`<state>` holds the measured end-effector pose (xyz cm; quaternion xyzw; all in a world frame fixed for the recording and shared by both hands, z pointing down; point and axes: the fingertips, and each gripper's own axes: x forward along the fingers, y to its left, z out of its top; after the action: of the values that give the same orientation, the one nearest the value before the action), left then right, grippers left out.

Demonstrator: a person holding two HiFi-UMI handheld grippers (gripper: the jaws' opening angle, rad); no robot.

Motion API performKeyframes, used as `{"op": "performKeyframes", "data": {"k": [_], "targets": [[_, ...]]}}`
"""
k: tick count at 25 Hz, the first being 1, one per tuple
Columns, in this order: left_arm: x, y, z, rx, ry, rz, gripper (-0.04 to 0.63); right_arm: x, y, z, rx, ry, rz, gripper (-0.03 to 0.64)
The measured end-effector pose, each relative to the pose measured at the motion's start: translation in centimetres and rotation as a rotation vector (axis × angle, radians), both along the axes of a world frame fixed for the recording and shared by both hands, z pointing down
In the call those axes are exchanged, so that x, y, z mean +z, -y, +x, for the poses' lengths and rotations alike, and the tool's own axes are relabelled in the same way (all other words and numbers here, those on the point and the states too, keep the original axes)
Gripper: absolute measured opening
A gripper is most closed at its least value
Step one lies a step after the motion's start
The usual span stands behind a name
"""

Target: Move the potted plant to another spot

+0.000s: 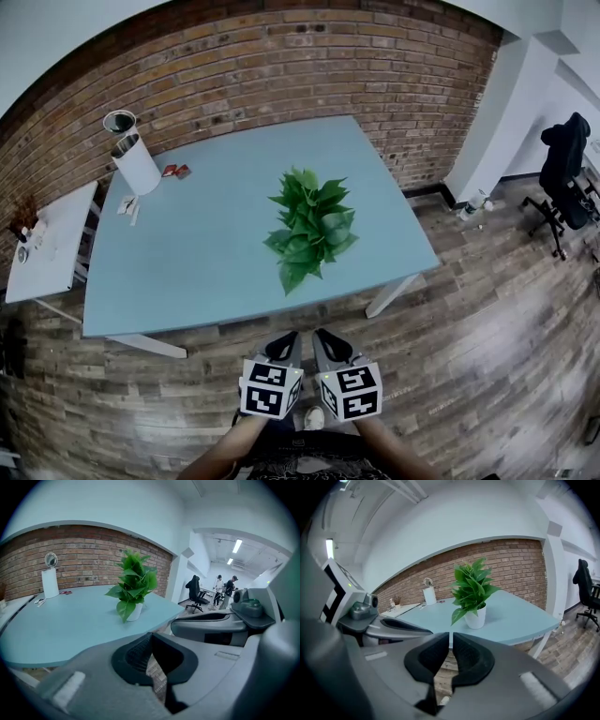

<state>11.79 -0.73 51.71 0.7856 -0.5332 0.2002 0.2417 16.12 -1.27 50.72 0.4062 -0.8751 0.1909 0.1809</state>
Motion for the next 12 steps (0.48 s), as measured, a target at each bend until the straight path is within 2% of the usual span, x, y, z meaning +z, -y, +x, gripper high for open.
{"op": "performKeyframes", "data": {"k": [12], "targets": [[0.5,5.5,-2.6,0.07,-0.025,-0.013,-0.008,1.0,5.3,-1.7,0.055,-0.081,0.032,0.055]]}}
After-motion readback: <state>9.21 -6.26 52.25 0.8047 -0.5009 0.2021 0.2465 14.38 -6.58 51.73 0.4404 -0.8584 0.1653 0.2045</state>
